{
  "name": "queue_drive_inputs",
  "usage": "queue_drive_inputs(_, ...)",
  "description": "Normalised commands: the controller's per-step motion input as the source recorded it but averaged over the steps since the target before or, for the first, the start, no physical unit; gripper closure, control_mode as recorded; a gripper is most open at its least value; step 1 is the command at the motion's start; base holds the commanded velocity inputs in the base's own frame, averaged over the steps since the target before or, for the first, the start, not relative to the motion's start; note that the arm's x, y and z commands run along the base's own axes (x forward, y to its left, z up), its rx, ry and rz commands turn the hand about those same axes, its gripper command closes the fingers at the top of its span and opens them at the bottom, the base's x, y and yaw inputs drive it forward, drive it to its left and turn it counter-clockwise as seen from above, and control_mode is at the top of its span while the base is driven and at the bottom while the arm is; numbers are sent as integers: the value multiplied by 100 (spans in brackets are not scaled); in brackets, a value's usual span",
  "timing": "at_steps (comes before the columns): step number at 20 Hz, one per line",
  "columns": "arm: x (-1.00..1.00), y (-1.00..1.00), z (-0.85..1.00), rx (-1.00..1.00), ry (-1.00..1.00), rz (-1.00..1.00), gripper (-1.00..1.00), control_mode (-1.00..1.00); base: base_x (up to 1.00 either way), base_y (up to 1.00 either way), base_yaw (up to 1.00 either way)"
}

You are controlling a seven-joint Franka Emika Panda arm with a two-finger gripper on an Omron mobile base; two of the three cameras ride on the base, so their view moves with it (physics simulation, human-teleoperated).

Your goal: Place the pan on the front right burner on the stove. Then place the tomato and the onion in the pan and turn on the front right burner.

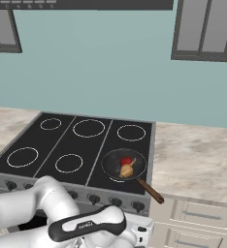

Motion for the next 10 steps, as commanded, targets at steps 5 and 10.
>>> queue_drive_inputs(5, 13, 0, -8, 0, 0, 0, -100, -100, 0, 0, 0)
queue_drive_inputs(10, 12, 0, -15, 0, 0, 0, -100, -100, 0, 0, 0)
